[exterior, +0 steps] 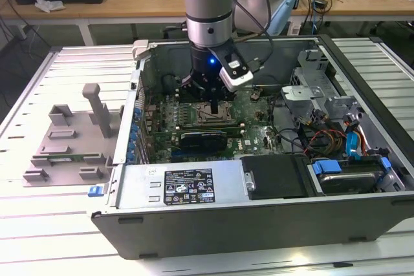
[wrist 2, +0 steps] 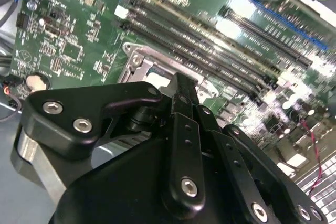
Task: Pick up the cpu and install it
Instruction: 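Install the second cpu locking lever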
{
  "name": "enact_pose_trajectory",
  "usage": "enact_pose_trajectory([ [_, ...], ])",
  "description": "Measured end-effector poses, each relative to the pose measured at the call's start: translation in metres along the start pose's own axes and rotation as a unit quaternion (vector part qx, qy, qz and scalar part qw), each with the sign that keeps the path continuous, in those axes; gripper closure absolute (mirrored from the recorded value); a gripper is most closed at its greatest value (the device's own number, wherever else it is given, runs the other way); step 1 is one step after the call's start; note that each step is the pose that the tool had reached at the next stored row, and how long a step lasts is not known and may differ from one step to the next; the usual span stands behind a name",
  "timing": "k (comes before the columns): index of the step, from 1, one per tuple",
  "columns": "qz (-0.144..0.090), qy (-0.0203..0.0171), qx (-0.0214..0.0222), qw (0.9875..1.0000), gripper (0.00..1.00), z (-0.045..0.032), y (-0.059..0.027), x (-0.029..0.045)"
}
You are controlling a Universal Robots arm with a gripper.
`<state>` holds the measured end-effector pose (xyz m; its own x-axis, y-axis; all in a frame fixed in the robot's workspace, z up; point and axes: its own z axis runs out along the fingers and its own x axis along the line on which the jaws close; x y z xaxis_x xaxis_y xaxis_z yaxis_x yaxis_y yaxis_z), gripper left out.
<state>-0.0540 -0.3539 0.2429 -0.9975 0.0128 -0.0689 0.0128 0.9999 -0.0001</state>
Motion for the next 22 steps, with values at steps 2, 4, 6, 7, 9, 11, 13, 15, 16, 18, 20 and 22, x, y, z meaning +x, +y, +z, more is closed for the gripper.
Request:
enact_pose_trajectory([
  [2, 0.0, 0.0, 0.0, 1.0, 0.89, 0.0, -0.0038, 0.0],
  [4, 0.0, 0.0, 0.0, 1.0, 0.89, 0.0, -0.0083, 0.0],
  [6, 0.0, 0.0, 0.0, 1.0, 0.89, 0.0, -0.0092, 0.0006],
  [7, 0.0, -0.0001, -0.0001, 1.0, 0.89, 0.0003, -0.0094, 0.0015],
  [9, -0.001, -0.0001, 0.0, 1.0, 0.89, 0.0009, -0.0097, 0.0053],
  [11, -0.001, -0.0004, 0.0, 1.0, 0.89, 0.0025, -0.0097, 0.0101],
  [13, -0.001, -0.0004, 0.0, 1.0, 0.89, 0.004, -0.0097, 0.0129],
  [15, 0.0, -0.0004, -0.0002, 1.0, 0.89, 0.0049, -0.0098, 0.0141],
  [16, 0.0, -0.0004, -0.0002, 1.0, 0.89, 0.0053, -0.0098, 0.0144],
  [18, -0.001, -0.0004, -0.0004, 1.0, 0.89, 0.0062, -0.0099, 0.0158],
  [20, -0.001, -0.0004, -0.0006, 1.0, 0.89, 0.0082, -0.01, 0.0173],
  [22, -0.001, -0.0004, -0.0007, 1.0, 0.89, 0.0094, -0.0101, 0.0188],
])
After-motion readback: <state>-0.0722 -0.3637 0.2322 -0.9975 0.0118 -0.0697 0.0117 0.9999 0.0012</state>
